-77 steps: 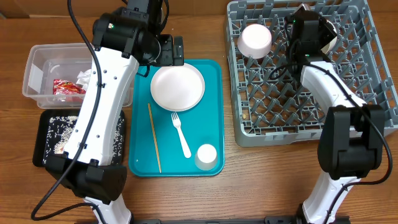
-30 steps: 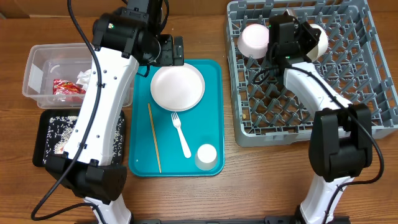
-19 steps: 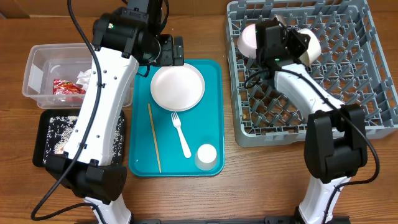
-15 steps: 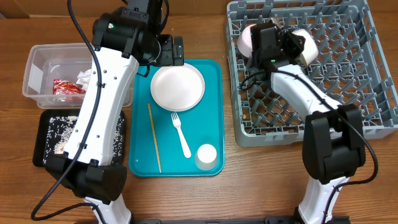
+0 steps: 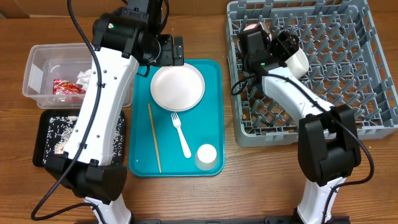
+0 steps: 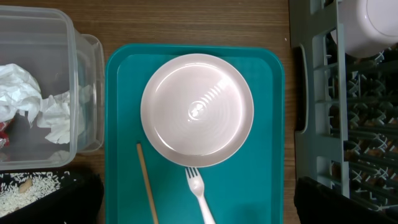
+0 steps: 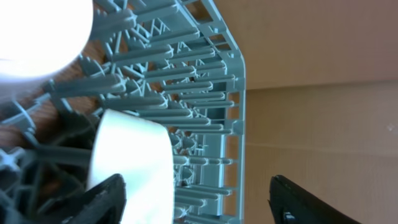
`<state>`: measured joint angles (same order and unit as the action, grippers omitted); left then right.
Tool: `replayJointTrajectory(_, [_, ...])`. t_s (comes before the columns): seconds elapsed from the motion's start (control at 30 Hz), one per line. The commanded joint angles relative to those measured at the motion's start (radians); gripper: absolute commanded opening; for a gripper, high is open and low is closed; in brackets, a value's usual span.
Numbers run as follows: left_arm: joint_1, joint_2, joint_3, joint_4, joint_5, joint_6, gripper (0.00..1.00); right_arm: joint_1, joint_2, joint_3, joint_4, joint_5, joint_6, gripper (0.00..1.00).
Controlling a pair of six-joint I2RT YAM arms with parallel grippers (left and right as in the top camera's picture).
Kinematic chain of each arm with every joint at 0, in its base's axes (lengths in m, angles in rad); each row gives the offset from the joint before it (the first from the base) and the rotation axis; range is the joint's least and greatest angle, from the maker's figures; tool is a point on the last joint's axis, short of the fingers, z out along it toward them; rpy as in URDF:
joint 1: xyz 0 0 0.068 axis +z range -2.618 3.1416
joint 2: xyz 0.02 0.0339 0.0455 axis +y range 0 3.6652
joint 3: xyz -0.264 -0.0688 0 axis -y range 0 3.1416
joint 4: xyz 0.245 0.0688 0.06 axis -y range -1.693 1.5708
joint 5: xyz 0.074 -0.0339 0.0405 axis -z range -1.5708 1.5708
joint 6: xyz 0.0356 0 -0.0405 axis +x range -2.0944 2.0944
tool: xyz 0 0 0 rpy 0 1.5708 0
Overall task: Sort waste into correct bins and load items into the dishwasher
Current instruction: 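Lower the inverted green bowl into the rack beside the pink bowl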
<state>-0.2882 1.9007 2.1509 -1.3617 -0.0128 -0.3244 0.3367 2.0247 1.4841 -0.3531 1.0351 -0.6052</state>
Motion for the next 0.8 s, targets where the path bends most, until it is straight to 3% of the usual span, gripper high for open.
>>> replayJointTrajectory(0.0, [-0.006, 0.002, 0.018, 0.001, -0.013, 0.014, 1.00, 0.011, -0.054, 0.003, -0.012, -0.013, 0.129, 0.81])
replayJointTrajectory(0.2, [-0.006, 0.002, 0.018, 0.001, -0.013, 0.014, 1.00, -0.002, -0.207, 0.003, -0.121, -0.248, 0.232, 0.88])
replayJointTrajectory(0.37, [-0.006, 0.002, 0.018, 0.001, -0.013, 0.014, 1.00, -0.056, -0.348, 0.003, -0.178, -0.452, 0.377, 0.78])
replayJointTrajectory(0.43, [-0.006, 0.002, 0.018, 0.001, -0.013, 0.014, 1.00, -0.093, -0.396, 0.003, -0.204, -0.559, 0.441, 0.66])
replayJointTrajectory(0.63, [-0.006, 0.002, 0.018, 0.001, -0.013, 0.014, 1.00, -0.257, -0.447, 0.003, -0.264, -0.950, 0.595, 0.04])
replayJointTrajectory(0.77, [-0.006, 0.002, 0.018, 0.001, -0.013, 0.014, 1.00, -0.381, -0.439, 0.003, -0.273, -1.225, 0.633, 0.04])
